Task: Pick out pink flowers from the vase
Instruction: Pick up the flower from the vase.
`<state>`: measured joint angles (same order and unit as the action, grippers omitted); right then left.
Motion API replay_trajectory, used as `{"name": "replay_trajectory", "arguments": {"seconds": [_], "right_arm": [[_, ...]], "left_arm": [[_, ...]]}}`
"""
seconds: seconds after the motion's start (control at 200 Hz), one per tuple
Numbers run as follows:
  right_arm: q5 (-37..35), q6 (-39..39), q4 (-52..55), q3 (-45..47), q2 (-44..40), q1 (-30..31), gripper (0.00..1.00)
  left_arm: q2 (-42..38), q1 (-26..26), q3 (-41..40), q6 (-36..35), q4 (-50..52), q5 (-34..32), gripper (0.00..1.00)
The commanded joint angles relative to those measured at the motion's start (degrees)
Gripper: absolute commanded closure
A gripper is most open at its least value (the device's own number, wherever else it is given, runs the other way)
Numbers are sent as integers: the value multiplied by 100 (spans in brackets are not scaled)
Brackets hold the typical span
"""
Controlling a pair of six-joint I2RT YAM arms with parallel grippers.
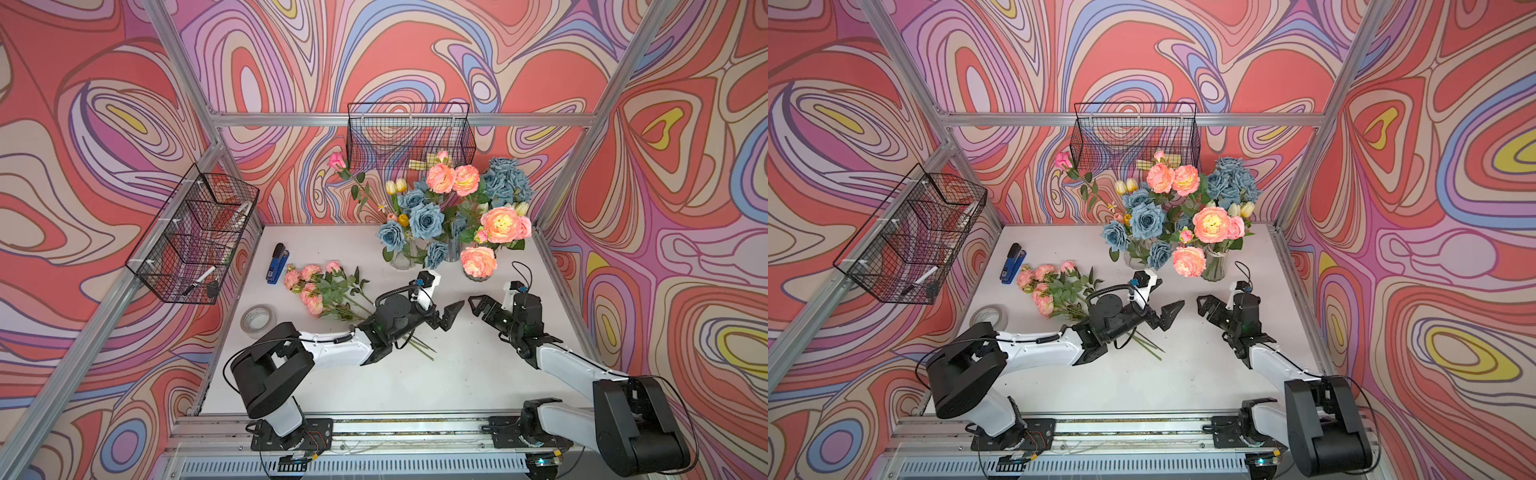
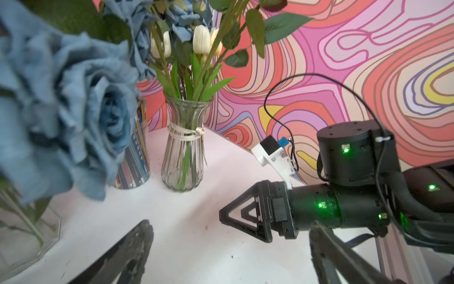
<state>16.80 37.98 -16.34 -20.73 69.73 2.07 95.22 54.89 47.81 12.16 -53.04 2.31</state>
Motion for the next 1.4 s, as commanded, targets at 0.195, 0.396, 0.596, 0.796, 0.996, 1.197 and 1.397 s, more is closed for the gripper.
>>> {"name": "replay_trajectory", "arguments": {"seconds": [0.195,0.396,0.596,0.796,0.996,1.197,1.397], "right_arm": [[1885,1279,-872,169,462,-1451,7],[1866,1299,-849,65,502,-1634,7],[1972,1353,-1064,201,738,-1707,8],[2033,1292,-1080,239,597,-1727,9],[1830,929,-892,243,-150,-1727,12],[904,269,-1048,232,-358,-1215,14],[-779,-873,-1074,40,-816,35,13]], "left_arm": [[1102,373,701,-278,-1527,-940,1],[1747,546,1366,-539,-1797,-1170,4],[2508,619,2200,-736,-2209,-1447,8],[3141,619,3074,-926,-2237,-1618,11],[2920,619,2744,-464,-1878,-1335,20],[2427,617,1407,-287,-2168,-1530,12],[1868,620,319,-188,-2251,-1904,7]]}}
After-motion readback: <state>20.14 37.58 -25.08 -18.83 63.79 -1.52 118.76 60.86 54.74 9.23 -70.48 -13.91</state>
